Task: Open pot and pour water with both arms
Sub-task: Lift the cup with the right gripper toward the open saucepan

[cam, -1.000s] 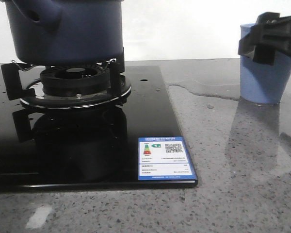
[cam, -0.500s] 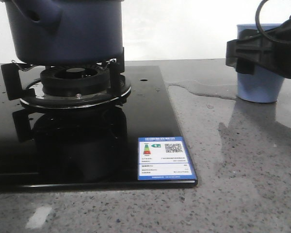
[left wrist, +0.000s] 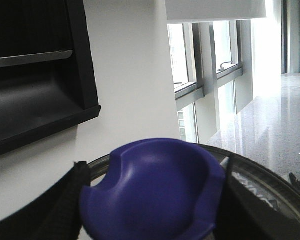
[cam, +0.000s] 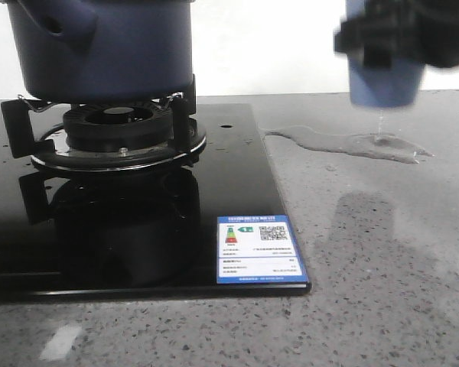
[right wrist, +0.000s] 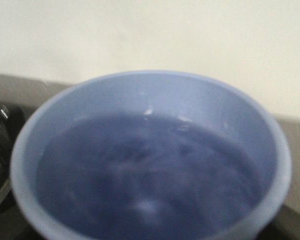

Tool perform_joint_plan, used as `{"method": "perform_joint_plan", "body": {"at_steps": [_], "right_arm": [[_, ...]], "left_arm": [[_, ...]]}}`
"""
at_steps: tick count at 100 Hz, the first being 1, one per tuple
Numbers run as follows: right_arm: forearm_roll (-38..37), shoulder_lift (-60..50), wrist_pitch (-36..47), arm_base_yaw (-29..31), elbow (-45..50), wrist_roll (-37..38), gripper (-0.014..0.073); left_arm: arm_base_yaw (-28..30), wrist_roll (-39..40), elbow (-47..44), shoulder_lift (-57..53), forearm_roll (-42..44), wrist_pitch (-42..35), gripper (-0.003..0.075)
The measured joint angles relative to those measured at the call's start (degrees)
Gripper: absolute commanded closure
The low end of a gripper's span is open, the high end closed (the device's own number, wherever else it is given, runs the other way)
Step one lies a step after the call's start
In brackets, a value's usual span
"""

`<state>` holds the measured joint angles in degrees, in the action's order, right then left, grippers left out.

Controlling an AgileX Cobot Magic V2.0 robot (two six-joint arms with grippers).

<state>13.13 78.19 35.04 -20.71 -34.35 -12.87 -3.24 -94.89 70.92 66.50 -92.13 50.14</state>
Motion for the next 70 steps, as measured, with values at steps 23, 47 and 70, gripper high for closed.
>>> {"method": "perform_joint_plan", "body": {"at_steps": [23, 47, 70], "right_arm": [[-6.2, -2.1, -10.2, -2.0, -13.5, 0.0, 0.0433], [-10.7, 0.8, -22.7, -7.1, -27.9, 0.0, 0.0433], [-13.8, 7.5, -36.0, -9.6, -40.4, 0.0, 0.0433]], "left_arm": [[0.0, 0.0, 0.0, 0.0, 0.0, 0.0, 0.0428], [0.0, 0.0, 0.0, -0.1, -2.3, 0.0, 0.0428], [0.0, 0.0, 0.0, -0.5, -3.4, -0.2, 0.0428]]}}
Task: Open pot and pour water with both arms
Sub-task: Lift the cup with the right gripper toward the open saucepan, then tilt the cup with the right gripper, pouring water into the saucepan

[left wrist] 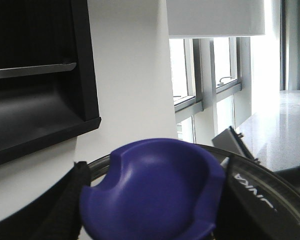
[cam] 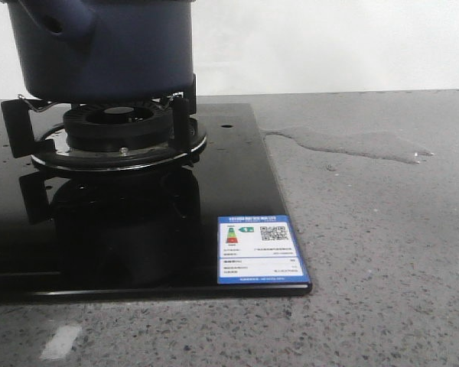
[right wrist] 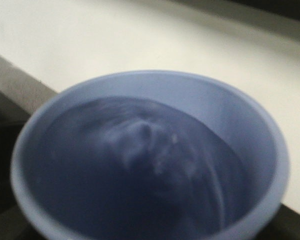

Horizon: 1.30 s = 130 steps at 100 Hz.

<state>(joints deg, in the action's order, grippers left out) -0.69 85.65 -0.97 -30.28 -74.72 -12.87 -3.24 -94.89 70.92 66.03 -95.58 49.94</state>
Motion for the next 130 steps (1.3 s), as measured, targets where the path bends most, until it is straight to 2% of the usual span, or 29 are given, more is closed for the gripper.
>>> {"method": "perform_joint_plan", "body": {"at_steps": [19, 37, 68, 113, 130], "right_arm": [[-3.7, 4.8, -6.6, -1.1, -8.0, 0.0, 0.0433], [-8.9, 7.3, -9.1, -2.2, -12.3, 0.0, 0.0433], [-23.9, 10.7, -11.2, -4.6, -12.5, -0.4, 0.0433], [-35.6, 12.0, -11.0, -5.1, -12.5, -0.4, 0.0433], [-41.1, 12.0, -8.2, -4.1, -12.5, -0.4, 0.0433]], "left_arm": [[0.0, 0.0, 0.0, -1.2, -0.3, 0.0, 0.0428], [0.0, 0.0, 0.0, -1.8, -0.5, -0.2, 0.0428], [0.0, 0.0, 0.0, -2.1, -1.0, -0.2, 0.0428], [0.0, 0.0, 0.0, -2.2, -1.1, -0.2, 0.0428], [0.0, 0.0, 0.0, -2.2, -1.1, -0.2, 0.0428]]}}
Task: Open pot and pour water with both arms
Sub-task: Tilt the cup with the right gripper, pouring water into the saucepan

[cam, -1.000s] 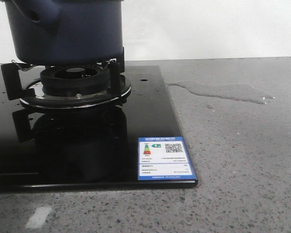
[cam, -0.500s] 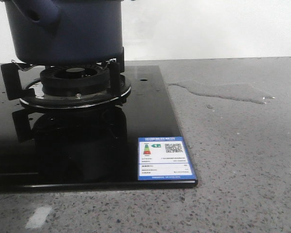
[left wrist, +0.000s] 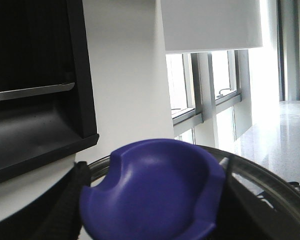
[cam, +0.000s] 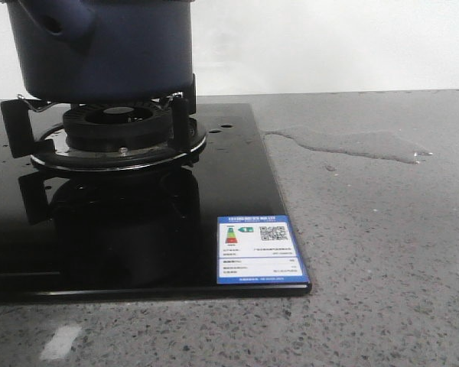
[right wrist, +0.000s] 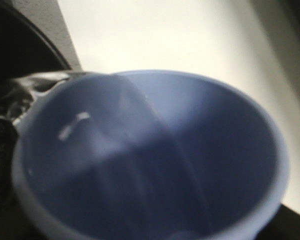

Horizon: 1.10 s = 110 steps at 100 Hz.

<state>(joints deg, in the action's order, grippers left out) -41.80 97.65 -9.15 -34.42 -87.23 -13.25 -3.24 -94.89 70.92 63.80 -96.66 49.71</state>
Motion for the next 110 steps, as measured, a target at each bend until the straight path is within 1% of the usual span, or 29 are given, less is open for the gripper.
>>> {"method": "perform_joint_plan", "body": {"at_steps": [24, 47, 67, 94, 101, 110], "right_arm": [[-11.5, 0.0, 6.9, 1.0, -0.4, -0.1, 0.0433], [-15.5, 0.9, 9.1, 1.0, -0.7, -0.1, 0.0434], [-27.2, 3.8, 8.7, 1.0, -3.1, -0.1, 0.0433], [-44.3, 4.6, 9.1, 1.0, -9.0, -0.1, 0.0433], [-46.5, 4.6, 9.7, 1.0, -10.2, -0.1, 0.0433], [-47.6, 4.6, 10.2, 1.0, -11.1, -0.2, 0.0433]], "left_arm": [[0.0, 0.0, 0.0, 0.0, 0.0, 0.1, 0.0428], [0.0, 0.1, 0.0, 0.0, 0.0, 0.1, 0.0428], [0.0, 0.1, 0.0, 0.0, 0.0, 0.1, 0.0428], [0.0, 0.1, 0.0, 0.0, 0.0, 0.2, 0.0428], [0.0, 0.1, 0.0, 0.0, 0.0, 0.2, 0.0428], [0.0, 0.1, 0.0, 0.0, 0.0, 0.2, 0.0428]]}}
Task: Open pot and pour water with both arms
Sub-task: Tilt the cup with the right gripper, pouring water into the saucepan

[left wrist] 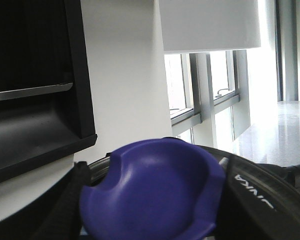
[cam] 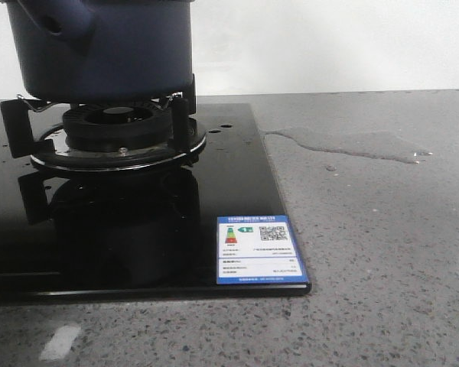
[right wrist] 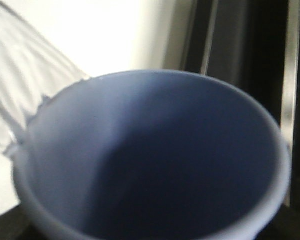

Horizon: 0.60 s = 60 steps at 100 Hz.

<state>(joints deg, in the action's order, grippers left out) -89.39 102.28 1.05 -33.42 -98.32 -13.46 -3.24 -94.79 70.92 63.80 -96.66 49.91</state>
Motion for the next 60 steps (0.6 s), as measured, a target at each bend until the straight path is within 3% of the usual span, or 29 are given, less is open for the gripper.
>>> {"method": "perform_joint_plan", "body": {"at_steps": [60], "right_arm": [[-0.6, 0.0, 0.6, 0.0, -0.3, 6.5, 0.0434]], "left_arm": [[0.0, 0.0, 0.0, 0.0, 0.0, 0.0, 0.0428]]}}
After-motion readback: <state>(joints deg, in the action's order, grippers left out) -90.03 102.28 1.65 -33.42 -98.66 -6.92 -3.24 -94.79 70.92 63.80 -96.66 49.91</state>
